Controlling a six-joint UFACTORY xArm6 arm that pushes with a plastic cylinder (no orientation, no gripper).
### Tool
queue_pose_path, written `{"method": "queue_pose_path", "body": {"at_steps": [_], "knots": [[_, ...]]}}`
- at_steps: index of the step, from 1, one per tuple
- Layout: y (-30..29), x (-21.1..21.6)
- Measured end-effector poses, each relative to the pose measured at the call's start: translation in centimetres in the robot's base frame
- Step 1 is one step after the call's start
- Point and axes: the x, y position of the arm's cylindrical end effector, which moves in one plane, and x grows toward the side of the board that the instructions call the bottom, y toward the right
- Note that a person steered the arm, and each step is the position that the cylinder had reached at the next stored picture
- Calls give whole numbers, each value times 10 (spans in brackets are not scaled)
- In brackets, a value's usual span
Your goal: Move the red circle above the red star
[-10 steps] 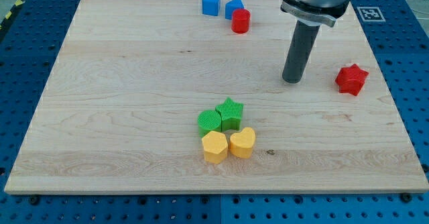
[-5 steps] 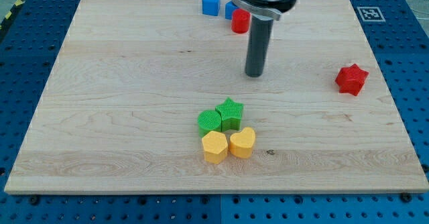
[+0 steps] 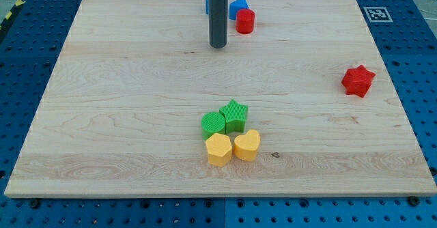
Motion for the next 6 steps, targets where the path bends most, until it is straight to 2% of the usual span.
{"method": "queue_pose_path", "body": {"at_steps": [2,3,5,6], "knots": [[-9,-5],[-40,-12],[-71,-71],[-40,-89]]}}
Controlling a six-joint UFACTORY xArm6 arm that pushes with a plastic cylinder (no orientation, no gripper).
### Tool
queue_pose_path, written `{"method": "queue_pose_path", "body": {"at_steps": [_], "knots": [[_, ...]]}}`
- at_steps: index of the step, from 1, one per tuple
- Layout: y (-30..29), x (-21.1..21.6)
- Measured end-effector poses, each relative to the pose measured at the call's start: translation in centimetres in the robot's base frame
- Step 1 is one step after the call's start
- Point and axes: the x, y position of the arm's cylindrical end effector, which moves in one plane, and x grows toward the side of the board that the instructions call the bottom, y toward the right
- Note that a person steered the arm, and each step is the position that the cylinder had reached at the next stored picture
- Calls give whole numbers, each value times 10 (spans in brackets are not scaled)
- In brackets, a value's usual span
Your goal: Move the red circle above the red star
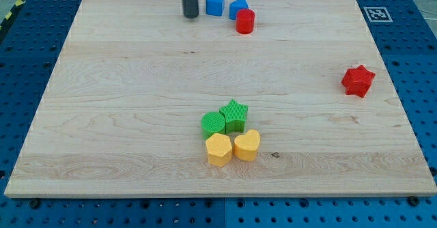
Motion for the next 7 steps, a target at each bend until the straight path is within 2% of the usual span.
{"method": "queue_pose_path", "body": {"at_steps": [3,4,7], "knots": [[24,0],[51,0],[91,42]]}}
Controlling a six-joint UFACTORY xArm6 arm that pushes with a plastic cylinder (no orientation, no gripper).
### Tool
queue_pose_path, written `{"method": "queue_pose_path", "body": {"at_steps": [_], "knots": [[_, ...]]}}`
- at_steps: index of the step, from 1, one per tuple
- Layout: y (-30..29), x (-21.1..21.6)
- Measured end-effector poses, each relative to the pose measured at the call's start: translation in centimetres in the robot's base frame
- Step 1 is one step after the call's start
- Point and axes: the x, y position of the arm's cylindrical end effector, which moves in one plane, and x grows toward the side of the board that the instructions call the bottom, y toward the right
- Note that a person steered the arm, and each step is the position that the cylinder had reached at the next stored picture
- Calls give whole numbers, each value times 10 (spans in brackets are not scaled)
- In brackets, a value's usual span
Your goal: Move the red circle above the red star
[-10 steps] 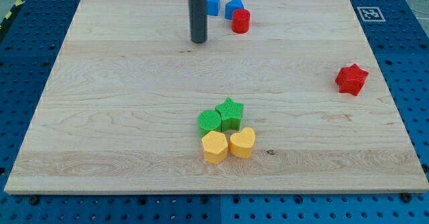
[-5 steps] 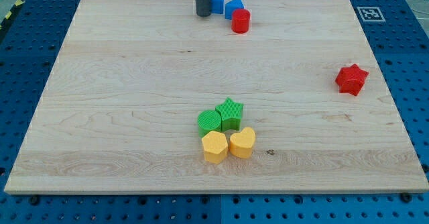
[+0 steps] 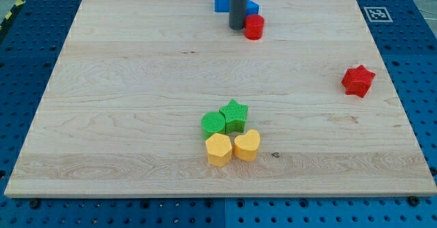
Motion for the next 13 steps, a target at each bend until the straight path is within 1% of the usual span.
{"method": "queue_pose_path", "body": {"at_steps": [3,6,7,8,10,11,12,13], "knots": [[84,7],[122,9],[124,22],[102,27],[85,25],[91,53],[95,57],[128,60]]}}
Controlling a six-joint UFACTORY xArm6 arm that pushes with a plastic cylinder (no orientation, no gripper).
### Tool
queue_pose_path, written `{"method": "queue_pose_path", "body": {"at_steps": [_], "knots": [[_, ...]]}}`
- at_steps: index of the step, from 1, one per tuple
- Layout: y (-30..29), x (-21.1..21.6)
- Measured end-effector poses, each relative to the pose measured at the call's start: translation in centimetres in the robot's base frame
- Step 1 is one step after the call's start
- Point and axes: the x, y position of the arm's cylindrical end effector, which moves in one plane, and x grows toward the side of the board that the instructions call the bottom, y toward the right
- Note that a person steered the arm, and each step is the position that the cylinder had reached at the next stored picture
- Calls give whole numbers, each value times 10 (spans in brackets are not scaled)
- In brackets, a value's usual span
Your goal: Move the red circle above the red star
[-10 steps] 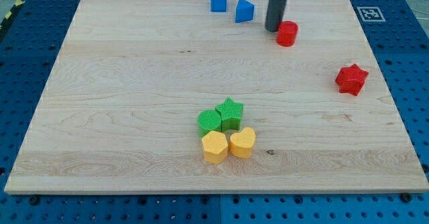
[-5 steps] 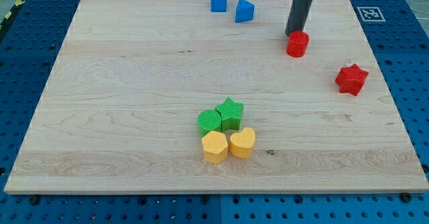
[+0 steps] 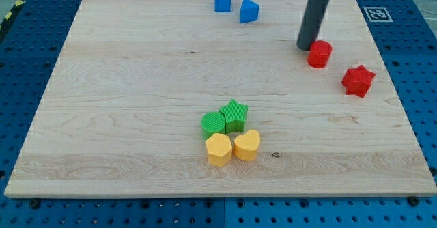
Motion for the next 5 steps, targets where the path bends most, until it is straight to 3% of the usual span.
{"method": "queue_pose_path", "body": {"at_steps": [2,3,5], "knots": [[-39,10],[-28,34],[22,39]]}}
